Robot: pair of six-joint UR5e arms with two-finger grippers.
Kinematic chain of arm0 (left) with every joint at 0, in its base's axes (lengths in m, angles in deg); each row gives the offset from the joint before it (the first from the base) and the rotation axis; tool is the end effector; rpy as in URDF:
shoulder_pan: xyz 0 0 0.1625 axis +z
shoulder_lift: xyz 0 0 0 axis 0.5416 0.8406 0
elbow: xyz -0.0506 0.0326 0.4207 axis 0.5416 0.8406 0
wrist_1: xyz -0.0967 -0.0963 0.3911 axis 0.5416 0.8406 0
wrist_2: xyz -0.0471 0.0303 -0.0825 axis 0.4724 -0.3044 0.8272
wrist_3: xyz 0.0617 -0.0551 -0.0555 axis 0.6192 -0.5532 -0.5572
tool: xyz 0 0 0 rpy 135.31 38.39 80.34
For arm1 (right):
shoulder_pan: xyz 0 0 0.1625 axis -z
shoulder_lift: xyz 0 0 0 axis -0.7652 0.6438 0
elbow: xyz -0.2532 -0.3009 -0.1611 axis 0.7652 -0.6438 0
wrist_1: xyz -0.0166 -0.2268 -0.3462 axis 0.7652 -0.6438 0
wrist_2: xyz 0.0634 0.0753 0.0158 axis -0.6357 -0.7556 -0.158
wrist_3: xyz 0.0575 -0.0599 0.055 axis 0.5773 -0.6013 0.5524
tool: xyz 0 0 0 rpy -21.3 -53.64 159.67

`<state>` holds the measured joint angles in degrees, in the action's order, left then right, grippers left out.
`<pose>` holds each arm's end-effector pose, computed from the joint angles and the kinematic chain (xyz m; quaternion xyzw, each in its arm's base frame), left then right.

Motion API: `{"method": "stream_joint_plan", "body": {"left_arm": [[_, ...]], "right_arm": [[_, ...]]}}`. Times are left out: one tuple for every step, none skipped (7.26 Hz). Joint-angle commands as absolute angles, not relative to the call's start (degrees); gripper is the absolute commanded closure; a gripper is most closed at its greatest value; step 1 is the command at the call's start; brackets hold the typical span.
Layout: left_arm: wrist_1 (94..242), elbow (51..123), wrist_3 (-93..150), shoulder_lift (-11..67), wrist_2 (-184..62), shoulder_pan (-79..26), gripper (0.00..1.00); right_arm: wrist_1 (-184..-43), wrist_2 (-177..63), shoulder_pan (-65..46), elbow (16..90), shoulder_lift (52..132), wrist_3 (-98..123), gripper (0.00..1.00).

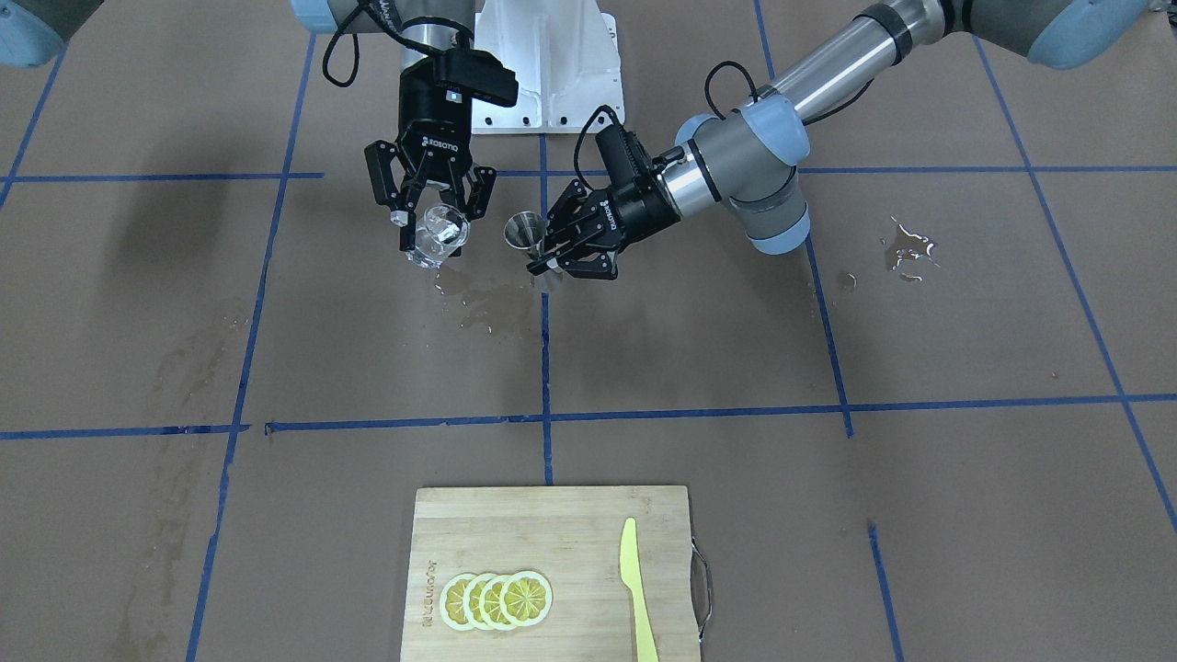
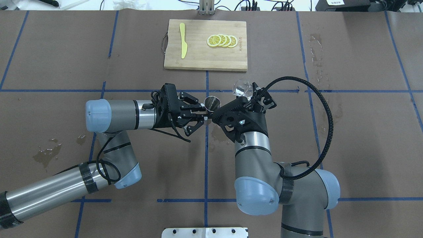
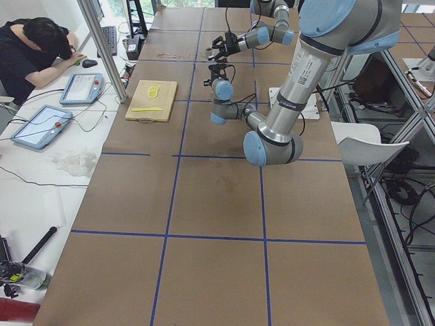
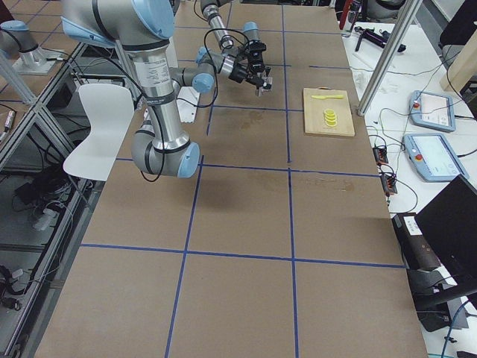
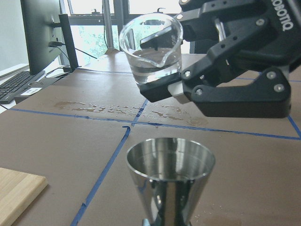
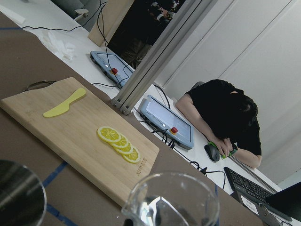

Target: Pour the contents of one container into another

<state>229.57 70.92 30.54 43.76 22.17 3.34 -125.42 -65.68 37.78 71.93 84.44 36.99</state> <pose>0.5346 -0.4260 0.2461 0.6005 0.5408 0.3296 0.4883 -0.4982 -0.3303 0.1953 0.5702 -0.1012 -0.0491 0.8138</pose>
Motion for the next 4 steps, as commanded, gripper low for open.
{"method": "stream_joint_plan", "body": {"left_arm": [[229.61, 70.92, 30.54, 43.74, 22.13, 3.35, 1.0], [229.61, 70.92, 30.54, 43.74, 22.22, 3.44, 1.0], [229.61, 70.92, 30.54, 43.74, 22.13, 3.44, 1.0], [229.61, 70.92, 30.54, 43.74, 22.13, 3.44, 1.0]], "right_arm": [[-129.02, -64.7, 38.67, 72.01, 83.02, 36.56, 1.0], [-129.4, -64.34, 39.02, 72.01, 82.58, 36.56, 1.0], [-130.97, -63.47, 39.55, 71.92, 82.14, 35.95, 1.0], [-131.85, -62.41, 39.72, 71.92, 81.78, 33.42, 1.0]]}}
